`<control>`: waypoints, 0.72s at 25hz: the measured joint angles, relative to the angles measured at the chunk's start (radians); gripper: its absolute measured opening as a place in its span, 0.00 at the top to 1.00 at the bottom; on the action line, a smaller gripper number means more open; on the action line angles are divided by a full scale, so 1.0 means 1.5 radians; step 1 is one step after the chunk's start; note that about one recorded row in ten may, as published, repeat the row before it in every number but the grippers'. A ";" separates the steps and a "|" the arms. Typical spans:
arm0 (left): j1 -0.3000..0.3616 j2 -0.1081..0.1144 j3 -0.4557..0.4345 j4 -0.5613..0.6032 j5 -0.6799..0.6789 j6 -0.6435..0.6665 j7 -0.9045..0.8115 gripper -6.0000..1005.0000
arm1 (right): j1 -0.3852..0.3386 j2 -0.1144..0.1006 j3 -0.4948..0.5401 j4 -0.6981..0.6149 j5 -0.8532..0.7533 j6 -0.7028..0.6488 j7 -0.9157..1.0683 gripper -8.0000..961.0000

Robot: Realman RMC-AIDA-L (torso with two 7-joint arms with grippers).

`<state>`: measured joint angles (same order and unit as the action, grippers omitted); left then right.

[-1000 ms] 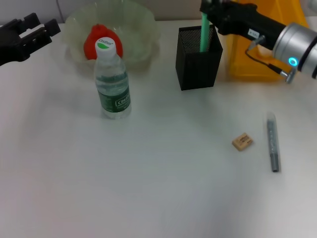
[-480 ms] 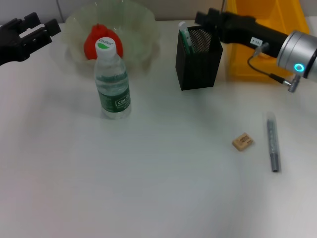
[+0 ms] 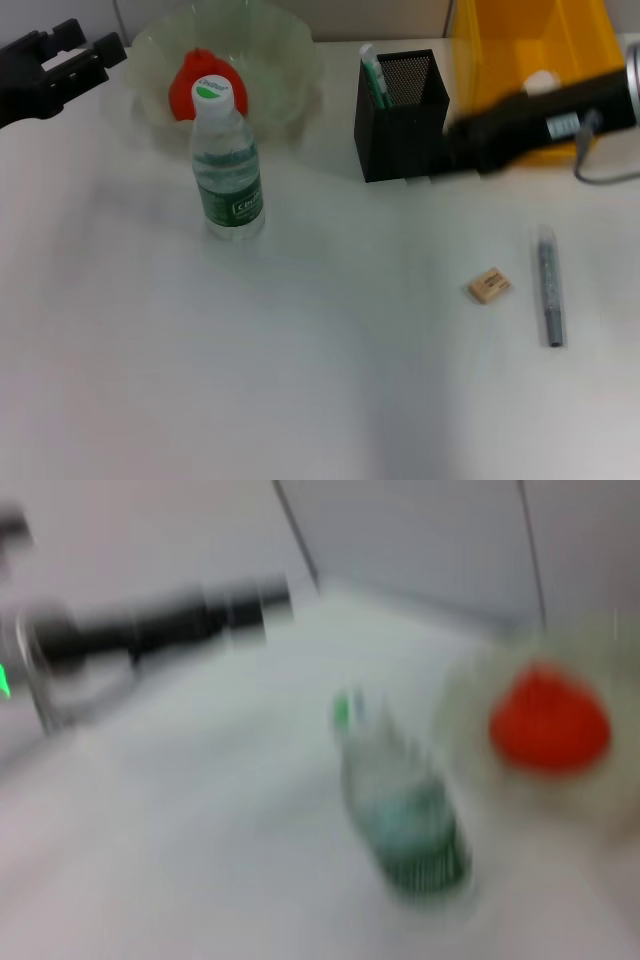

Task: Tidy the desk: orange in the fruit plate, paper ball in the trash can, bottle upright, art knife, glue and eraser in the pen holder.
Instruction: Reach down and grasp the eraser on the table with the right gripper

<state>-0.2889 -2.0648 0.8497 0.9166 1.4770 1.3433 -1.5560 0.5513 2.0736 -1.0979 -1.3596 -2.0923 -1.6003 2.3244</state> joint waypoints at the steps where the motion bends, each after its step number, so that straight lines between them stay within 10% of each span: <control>1: 0.000 0.000 0.000 0.000 0.000 0.000 0.000 0.31 | 0.030 -0.001 -0.004 -0.021 -0.088 -0.064 0.060 0.52; 18: -0.006 -0.001 0.000 -0.004 0.000 0.001 0.000 0.31 | 0.074 0.008 -0.169 0.052 -0.352 -0.022 0.186 0.52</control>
<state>-0.2972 -2.0663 0.8497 0.9111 1.4772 1.3455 -1.5554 0.6619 2.0857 -1.3508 -1.2816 -2.6210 -1.6330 2.6032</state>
